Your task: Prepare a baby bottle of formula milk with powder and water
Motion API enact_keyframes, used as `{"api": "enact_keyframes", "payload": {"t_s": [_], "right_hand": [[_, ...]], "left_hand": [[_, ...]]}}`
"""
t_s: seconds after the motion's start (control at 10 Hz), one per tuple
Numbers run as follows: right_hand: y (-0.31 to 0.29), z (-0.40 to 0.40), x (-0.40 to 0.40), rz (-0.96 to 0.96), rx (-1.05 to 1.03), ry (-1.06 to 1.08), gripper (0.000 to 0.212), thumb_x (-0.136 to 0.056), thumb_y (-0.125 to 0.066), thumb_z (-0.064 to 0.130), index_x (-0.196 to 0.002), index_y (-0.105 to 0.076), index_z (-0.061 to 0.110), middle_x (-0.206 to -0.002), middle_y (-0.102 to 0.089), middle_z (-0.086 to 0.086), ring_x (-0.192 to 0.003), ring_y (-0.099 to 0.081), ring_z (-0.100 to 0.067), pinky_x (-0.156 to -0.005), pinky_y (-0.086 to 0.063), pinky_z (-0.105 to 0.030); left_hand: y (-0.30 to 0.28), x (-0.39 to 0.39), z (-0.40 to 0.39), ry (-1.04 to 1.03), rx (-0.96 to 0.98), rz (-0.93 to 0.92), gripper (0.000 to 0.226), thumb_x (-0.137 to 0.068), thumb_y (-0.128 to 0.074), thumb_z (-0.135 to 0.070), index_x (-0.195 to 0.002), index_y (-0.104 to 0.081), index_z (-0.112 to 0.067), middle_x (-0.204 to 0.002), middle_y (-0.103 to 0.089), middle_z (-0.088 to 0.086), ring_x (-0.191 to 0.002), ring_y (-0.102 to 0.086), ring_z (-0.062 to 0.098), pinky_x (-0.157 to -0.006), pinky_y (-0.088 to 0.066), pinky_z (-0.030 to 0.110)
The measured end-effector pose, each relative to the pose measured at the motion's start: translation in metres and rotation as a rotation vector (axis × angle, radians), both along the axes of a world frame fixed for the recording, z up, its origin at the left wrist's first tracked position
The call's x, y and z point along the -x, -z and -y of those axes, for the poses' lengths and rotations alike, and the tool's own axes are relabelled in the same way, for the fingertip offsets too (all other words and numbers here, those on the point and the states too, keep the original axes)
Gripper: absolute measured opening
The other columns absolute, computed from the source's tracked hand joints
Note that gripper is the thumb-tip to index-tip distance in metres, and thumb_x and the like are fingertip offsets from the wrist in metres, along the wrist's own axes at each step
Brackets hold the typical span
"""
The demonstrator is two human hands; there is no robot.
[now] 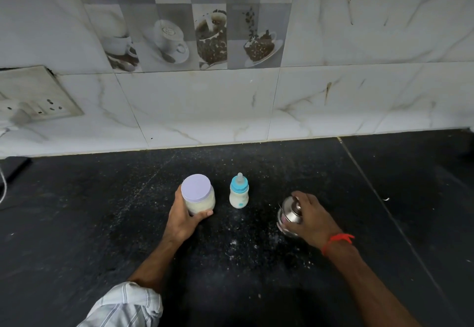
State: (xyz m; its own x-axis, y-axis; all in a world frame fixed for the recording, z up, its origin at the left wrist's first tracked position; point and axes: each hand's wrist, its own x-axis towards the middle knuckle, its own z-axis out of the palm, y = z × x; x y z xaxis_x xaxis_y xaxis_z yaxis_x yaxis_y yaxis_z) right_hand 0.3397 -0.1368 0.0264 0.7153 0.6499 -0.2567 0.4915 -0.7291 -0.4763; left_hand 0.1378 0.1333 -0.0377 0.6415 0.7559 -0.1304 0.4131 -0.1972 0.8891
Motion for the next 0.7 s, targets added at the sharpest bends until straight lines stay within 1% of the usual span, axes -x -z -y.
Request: {"api": "enact_keyframes", "payload": {"t_s": [0.2, 0.3, 0.4, 0.5, 0.6, 0.7], "right_hand": [[0.003, -0.066, -0.015, 0.030, -0.008, -0.100, 0.088, -0.083, -0.079, 0.045, -0.154, -0.034, 0.021, -0.155, -0.037, -0.008, -0.133, -0.049, -0.034, -0.114, -0.041, -0.046], [0.004, -0.081, -0.020, 0.094, 0.023, -0.120, 0.085, -0.087, -0.072, 0.054, -0.156, -0.030, 0.025, -0.160, -0.033, -0.006, -0.137, -0.048, -0.035, -0.113, -0.041, -0.049], [0.001, -0.084, -0.020, 0.148, 0.080, -0.118, 0.084, -0.089, -0.065, 0.061, -0.156, -0.025, 0.031, -0.162, -0.031, -0.001, -0.140, -0.047, -0.032, -0.112, -0.041, -0.052], [0.003, -0.080, -0.021, 0.160, 0.098, -0.083, 0.079, -0.091, -0.061, 0.060, -0.156, -0.026, 0.033, -0.158, -0.036, -0.003, -0.135, -0.051, -0.031, -0.110, -0.044, -0.051], [0.001, -0.070, -0.021, 0.213, 0.090, -0.039, 0.075, -0.091, -0.059, 0.061, -0.154, -0.029, 0.033, -0.154, -0.040, -0.003, -0.132, -0.053, -0.031, -0.106, -0.047, -0.050], [-0.003, -0.062, -0.026, 0.220, 0.151, -0.032, 0.081, -0.089, -0.059, 0.064, -0.157, -0.023, 0.036, -0.160, -0.033, -0.004, -0.138, -0.047, -0.035, -0.109, -0.044, -0.052]], "left_hand": [[-0.001, -0.006, -0.010, 0.022, -0.005, -0.017, 0.115, -0.072, -0.095, -0.020, -0.160, -0.021, -0.018, -0.160, -0.042, 0.003, -0.148, -0.039, 0.025, -0.122, -0.035, 0.044], [0.001, -0.009, -0.013, 0.020, -0.032, -0.033, 0.116, -0.071, -0.096, -0.022, -0.159, -0.022, -0.017, -0.159, -0.043, 0.004, -0.147, -0.040, 0.026, -0.121, -0.036, 0.043], [-0.001, -0.008, -0.011, 0.014, -0.045, -0.051, 0.119, -0.071, -0.096, -0.025, -0.161, -0.018, -0.018, -0.160, -0.042, 0.002, -0.141, -0.045, 0.024, -0.113, -0.044, 0.035], [0.007, -0.003, -0.011, -0.010, -0.061, -0.082, 0.142, -0.063, -0.099, -0.037, -0.165, -0.002, -0.018, -0.167, -0.032, 0.006, -0.152, -0.034, 0.032, -0.124, -0.032, 0.048], [0.007, 0.007, -0.004, -0.049, -0.114, -0.150, 0.151, -0.058, -0.100, -0.043, -0.164, 0.004, -0.014, -0.173, -0.016, 0.010, -0.159, -0.016, 0.034, -0.129, -0.014, 0.052], [0.010, 0.022, 0.008, -0.069, -0.240, -0.160, 0.152, -0.058, -0.098, -0.051, -0.164, 0.005, -0.015, -0.174, -0.006, 0.013, -0.160, -0.008, 0.034, -0.129, -0.011, 0.051]]}}
